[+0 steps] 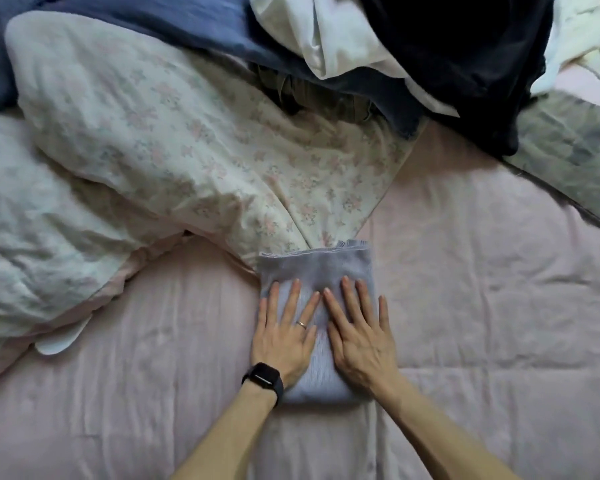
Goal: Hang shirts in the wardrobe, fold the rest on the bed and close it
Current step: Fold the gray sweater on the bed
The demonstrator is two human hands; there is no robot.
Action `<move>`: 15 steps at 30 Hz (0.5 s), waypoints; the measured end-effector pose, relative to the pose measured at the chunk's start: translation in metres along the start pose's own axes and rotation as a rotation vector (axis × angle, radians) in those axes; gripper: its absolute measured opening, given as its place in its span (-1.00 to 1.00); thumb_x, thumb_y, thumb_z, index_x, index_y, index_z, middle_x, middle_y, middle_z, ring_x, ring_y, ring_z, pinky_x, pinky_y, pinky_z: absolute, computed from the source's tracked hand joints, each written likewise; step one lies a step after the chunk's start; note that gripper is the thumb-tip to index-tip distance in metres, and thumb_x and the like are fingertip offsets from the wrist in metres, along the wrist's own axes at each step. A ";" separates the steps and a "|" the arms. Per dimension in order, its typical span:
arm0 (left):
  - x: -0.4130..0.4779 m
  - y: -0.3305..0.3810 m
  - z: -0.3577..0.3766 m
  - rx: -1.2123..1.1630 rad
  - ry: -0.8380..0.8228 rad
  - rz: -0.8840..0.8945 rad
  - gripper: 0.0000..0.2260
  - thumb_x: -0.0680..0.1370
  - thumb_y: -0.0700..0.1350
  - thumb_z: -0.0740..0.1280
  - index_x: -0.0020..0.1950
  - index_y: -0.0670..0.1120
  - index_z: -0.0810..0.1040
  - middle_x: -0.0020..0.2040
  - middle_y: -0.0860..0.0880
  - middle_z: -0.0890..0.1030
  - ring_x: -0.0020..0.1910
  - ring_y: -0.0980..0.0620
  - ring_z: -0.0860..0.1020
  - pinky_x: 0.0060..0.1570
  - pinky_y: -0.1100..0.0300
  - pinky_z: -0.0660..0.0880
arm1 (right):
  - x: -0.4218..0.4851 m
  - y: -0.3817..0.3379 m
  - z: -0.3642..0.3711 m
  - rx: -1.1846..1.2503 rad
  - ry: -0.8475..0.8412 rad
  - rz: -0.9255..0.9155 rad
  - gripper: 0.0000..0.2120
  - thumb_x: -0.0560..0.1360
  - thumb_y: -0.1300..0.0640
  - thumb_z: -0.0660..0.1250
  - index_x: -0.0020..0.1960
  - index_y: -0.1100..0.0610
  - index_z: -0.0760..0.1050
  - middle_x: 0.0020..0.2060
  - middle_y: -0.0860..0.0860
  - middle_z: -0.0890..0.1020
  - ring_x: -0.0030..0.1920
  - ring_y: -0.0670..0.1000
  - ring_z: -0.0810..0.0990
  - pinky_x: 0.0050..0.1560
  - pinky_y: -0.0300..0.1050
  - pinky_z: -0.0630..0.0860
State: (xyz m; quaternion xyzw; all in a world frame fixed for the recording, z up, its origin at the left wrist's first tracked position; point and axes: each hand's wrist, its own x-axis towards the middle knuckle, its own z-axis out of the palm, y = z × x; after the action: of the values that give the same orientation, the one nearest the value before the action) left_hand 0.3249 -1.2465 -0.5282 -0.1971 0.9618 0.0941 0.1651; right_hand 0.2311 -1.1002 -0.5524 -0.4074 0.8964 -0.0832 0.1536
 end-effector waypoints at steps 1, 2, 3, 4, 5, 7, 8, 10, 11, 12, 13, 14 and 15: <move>0.005 -0.007 0.007 -0.023 -0.002 0.002 -0.48 0.62 0.14 0.06 0.59 0.13 0.17 0.61 -0.09 0.11 0.58 -0.27 0.09 0.48 -0.20 0.06 | 0.005 0.004 0.006 0.002 -0.018 0.017 -0.38 0.60 -0.08 0.11 0.63 -0.06 0.08 0.64 0.04 0.02 0.62 0.15 -0.02 0.50 0.34 0.13; 0.010 -0.011 0.010 -0.040 -0.003 0.000 -0.48 0.62 0.15 0.08 0.59 0.17 0.13 0.62 -0.08 0.10 0.58 -0.26 0.09 0.50 -0.21 0.06 | 0.010 0.007 0.008 0.008 -0.027 0.051 -0.38 0.61 -0.10 0.09 0.64 -0.08 0.04 0.64 0.03 -0.01 0.62 0.15 -0.04 0.51 0.34 0.10; 0.013 -0.013 0.016 -0.054 -0.005 -0.007 -0.48 0.62 0.16 0.09 0.59 0.21 0.10 0.63 -0.07 0.07 0.59 -0.24 0.08 0.51 -0.22 0.05 | 0.013 0.010 0.013 0.020 -0.034 0.093 -0.36 0.61 -0.13 0.08 0.64 -0.09 0.00 0.64 0.03 -0.04 0.63 0.16 -0.07 0.52 0.33 0.08; 0.015 -0.015 0.021 -0.061 -0.007 -0.016 -0.47 0.62 0.17 0.09 0.59 0.24 0.08 0.64 -0.05 0.04 0.59 -0.22 0.06 0.52 -0.23 0.02 | 0.015 0.013 0.016 0.029 -0.044 0.140 -0.35 0.61 -0.16 0.08 0.64 -0.10 -0.03 0.64 0.02 -0.07 0.63 0.15 -0.10 0.54 0.31 0.05; 0.014 -0.017 0.026 -0.062 -0.005 -0.022 -0.47 0.62 0.18 0.09 0.59 0.26 0.07 0.64 -0.04 0.03 0.59 -0.20 0.05 0.53 -0.24 -0.02 | 0.014 0.014 0.019 0.038 -0.058 0.178 -0.33 0.61 -0.19 0.07 0.64 -0.11 -0.06 0.64 0.01 -0.10 0.63 0.15 -0.13 0.55 0.29 0.03; 0.013 -0.019 0.025 -0.043 -0.030 -0.026 -0.47 0.61 0.20 0.07 0.59 0.29 0.06 0.65 -0.03 0.01 0.59 -0.18 0.02 0.52 -0.25 -0.11 | 0.011 0.015 0.017 0.036 -0.084 0.217 -0.33 0.61 -0.22 0.05 0.64 -0.13 -0.11 0.64 0.01 -0.15 0.62 0.14 -0.17 0.56 0.29 0.01; 0.013 -0.020 0.023 -0.031 -0.051 -0.030 -0.47 0.61 0.21 0.05 0.59 0.29 0.04 0.65 -0.02 -0.02 0.60 -0.17 0.00 0.51 -0.26 -0.16 | 0.013 0.013 0.015 0.026 -0.102 0.222 -0.33 0.61 -0.23 0.05 0.64 -0.14 -0.12 0.64 0.01 -0.16 0.62 0.14 -0.19 0.55 0.30 0.00; 0.010 -0.015 0.014 -0.018 -0.080 -0.027 -0.47 0.63 0.21 0.01 0.60 0.28 -0.01 0.65 -0.01 -0.09 0.61 -0.17 -0.08 0.49 -0.26 -0.27 | 0.012 0.006 0.006 -0.001 -0.126 0.226 -0.32 0.62 -0.22 0.04 0.64 -0.11 -0.14 0.63 0.03 -0.18 0.62 0.15 -0.20 0.55 0.33 -0.03; 0.006 -0.013 0.010 -0.021 -0.091 -0.027 -0.47 0.63 0.21 -0.01 0.60 0.26 -0.03 0.65 -0.01 -0.13 0.61 -0.15 -0.12 0.48 -0.25 -0.30 | 0.009 0.002 0.001 -0.008 -0.127 0.229 -0.32 0.62 -0.21 0.05 0.65 -0.08 -0.12 0.63 0.06 -0.17 0.62 0.17 -0.19 0.55 0.34 -0.03; 0.000 -0.012 0.006 -0.028 -0.091 -0.022 -0.47 0.64 0.20 -0.03 0.61 0.23 -0.04 0.64 -0.02 -0.14 0.61 -0.13 -0.15 0.49 -0.24 -0.31 | 0.004 -0.003 -0.004 -0.010 -0.116 0.229 -0.31 0.61 -0.20 0.07 0.65 -0.03 -0.09 0.63 0.09 -0.13 0.62 0.18 -0.17 0.54 0.34 -0.01; -0.009 -0.011 0.003 -0.034 -0.091 -0.013 -0.46 0.63 0.20 -0.04 0.62 0.19 -0.01 0.64 -0.03 -0.12 0.62 -0.12 -0.14 0.50 -0.24 -0.28 | -0.005 -0.007 -0.007 -0.002 -0.093 0.222 -0.30 0.61 -0.19 0.10 0.65 0.01 -0.05 0.63 0.12 -0.09 0.62 0.18 -0.13 0.54 0.33 0.00; -0.021 -0.012 -0.001 -0.039 -0.089 0.012 -0.44 0.62 0.20 -0.02 0.62 0.13 0.06 0.64 -0.06 -0.05 0.62 -0.11 -0.09 0.52 -0.24 -0.20 | -0.017 -0.011 -0.009 0.008 -0.058 0.193 -0.29 0.60 -0.18 0.12 0.65 0.05 0.00 0.63 0.13 -0.04 0.62 0.18 -0.09 0.54 0.31 0.01; -0.035 -0.013 -0.003 -0.032 -0.084 0.064 -0.42 0.60 0.20 0.03 0.61 0.06 0.16 0.63 -0.09 0.07 0.61 -0.12 0.01 0.52 -0.24 -0.09 | -0.033 -0.014 -0.011 0.016 -0.028 0.138 -0.29 0.60 -0.18 0.13 0.64 0.07 0.03 0.63 0.13 -0.01 0.62 0.17 -0.05 0.54 0.28 0.01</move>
State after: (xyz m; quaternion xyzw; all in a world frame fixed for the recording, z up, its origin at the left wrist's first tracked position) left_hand 0.3602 -1.2466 -0.5143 -0.1647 0.9582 0.1229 0.1993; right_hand 0.2580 -1.0841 -0.5316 -0.3443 0.9195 -0.0740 0.1749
